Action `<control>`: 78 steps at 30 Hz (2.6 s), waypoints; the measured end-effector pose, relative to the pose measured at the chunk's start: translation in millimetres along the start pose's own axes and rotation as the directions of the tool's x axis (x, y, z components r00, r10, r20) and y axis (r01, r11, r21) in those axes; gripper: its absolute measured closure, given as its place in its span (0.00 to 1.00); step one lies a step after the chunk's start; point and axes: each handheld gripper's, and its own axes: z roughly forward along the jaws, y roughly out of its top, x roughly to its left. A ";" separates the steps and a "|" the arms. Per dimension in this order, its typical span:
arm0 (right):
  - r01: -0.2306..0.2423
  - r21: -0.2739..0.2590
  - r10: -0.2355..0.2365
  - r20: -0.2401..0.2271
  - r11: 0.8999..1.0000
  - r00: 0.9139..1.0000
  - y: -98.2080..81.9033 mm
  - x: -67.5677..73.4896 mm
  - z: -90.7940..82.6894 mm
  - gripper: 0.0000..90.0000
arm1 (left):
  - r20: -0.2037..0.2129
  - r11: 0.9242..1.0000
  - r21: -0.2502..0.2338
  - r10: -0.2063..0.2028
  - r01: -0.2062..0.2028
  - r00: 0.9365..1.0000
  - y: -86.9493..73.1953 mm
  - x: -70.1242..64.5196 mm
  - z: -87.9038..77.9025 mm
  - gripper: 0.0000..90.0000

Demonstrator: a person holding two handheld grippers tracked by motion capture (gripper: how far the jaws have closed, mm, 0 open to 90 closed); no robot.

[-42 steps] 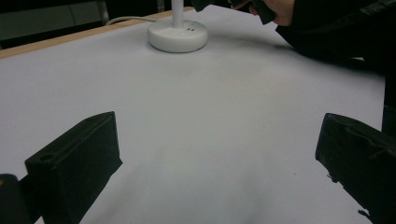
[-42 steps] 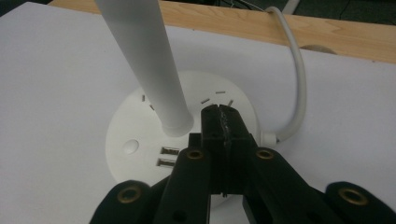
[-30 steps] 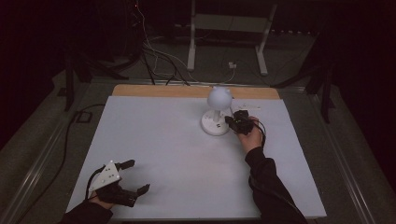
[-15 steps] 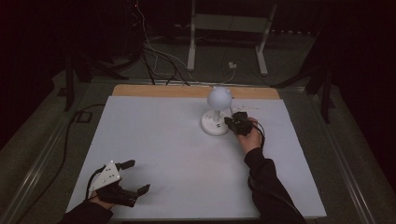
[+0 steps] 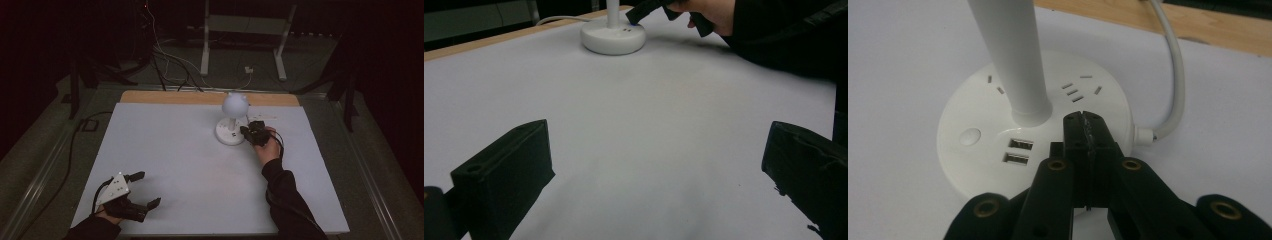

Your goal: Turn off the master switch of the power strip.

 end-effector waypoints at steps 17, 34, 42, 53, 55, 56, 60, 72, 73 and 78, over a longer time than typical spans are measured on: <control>-0.019 0.019 0.019 0.030 1.000 0.999 0.4 3.6 0.5 1.00 | 0.003 1.000 0.000 0.002 -0.002 1.000 0.1 -0.9 0.0 0.00; 0.014 0.020 -0.015 0.053 1.000 0.998 1.3 7.3 0.4 1.00 | 0.002 1.000 -0.003 0.003 -0.003 1.000 0.3 -0.2 -0.6 0.00; -0.006 0.017 0.005 0.055 1.000 0.998 4.5 7.4 -2.5 1.00 | -0.001 1.000 -0.003 0.001 -0.001 1.000 0.3 0.8 -0.1 0.00; -0.031 -0.047 0.031 0.013 0.998 0.999 10.8 7.8 -15.0 0.98 | -0.002 1.000 -0.004 -0.001 0.001 1.000 0.2 0.9 -0.2 0.00; -0.024 -0.045 0.025 0.014 0.999 1.000 10.9 7.2 -16.9 0.97 | -0.001 1.000 -0.004 -0.002 0.002 1.000 0.3 0.9 0.0 0.01; -0.025 -0.046 0.026 0.014 0.999 1.000 11.1 6.9 -18.4 0.96 | -0.002 1.000 -0.004 0.000 0.000 1.000 0.4 0.8 -0.1 0.00; -0.015 -0.058 0.015 0.001 0.998 1.000 14.2 5.3 -26.7 0.88 | -0.002 1.000 -0.001 0.002 -0.002 1.000 0.3 0.7 0.1 0.00; -0.021 -0.091 0.014 -0.073 0.996 0.997 14.9 7.1 -33.0 0.50 | -0.002 1.000 -0.001 0.002 -0.002 1.000 0.3 0.8 0.0 0.00; -0.027 -0.092 0.019 -0.085 0.995 0.996 14.4 7.2 -33.6 0.46 | -0.001 1.000 -0.004 0.001 -0.001 1.000 0.4 0.8 0.0 0.00; -0.037 -0.111 0.020 -0.150 0.993 0.988 10.8 7.5 -39.7 0.22 | -0.001 1.000 -0.002 0.000 0.000 1.000 0.4 0.9 0.3 0.00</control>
